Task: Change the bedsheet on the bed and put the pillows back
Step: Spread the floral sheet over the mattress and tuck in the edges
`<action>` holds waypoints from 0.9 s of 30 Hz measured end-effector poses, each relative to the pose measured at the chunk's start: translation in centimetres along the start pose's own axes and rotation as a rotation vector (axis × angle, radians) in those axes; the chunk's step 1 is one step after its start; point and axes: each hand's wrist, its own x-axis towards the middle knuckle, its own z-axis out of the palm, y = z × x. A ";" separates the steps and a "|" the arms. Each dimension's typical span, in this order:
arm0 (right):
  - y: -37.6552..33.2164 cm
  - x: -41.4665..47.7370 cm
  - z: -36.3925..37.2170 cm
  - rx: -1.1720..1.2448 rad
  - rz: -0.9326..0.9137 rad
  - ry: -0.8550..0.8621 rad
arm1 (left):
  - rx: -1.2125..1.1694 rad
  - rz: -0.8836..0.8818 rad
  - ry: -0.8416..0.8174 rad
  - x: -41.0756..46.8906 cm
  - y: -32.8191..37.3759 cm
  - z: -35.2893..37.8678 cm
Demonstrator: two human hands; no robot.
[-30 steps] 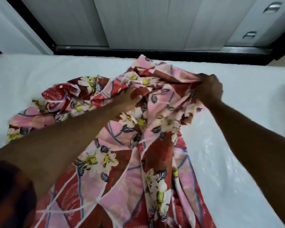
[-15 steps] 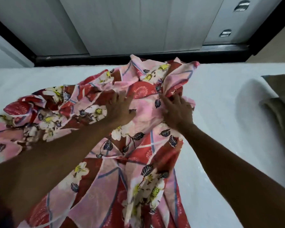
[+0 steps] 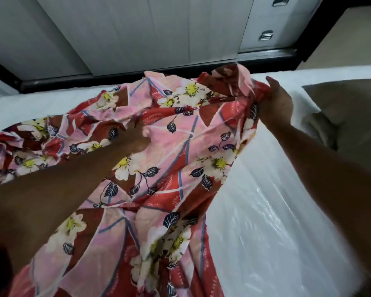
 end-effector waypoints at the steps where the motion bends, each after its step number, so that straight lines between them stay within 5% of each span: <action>1: -0.1 -0.4 0.2 0.127 0.000 -0.006 | -0.011 -0.022 0.027 -0.3 0.3 0.0; 5: 1.2 -6.0 2.5 0.314 0.093 -0.178 | -0.004 0.135 0.295 -3.5 2.9 1.1; 10: 0.0 -21.8 4.0 0.435 0.486 -0.123 | -0.162 0.254 0.341 -10.1 5.6 5.0; 15: -4.1 -33.2 1.5 0.197 0.296 -0.372 | -0.244 0.228 0.440 -16.2 5.1 8.7; 18: -5.3 -34.3 1.4 0.078 0.287 -0.426 | -0.288 0.093 0.385 -18.3 3.7 10.5; 23: -4.3 -31.2 2.1 0.240 0.368 -0.718 | -0.273 0.036 0.137 -18.4 2.8 11.6; 25: -2.8 -31.0 1.5 0.257 0.344 -0.669 | -0.304 0.009 0.087 -17.9 3.0 11.4; 27: -0.3 -31.0 0.1 0.231 0.393 -0.438 | -0.330 -0.008 0.065 -17.5 3.4 10.9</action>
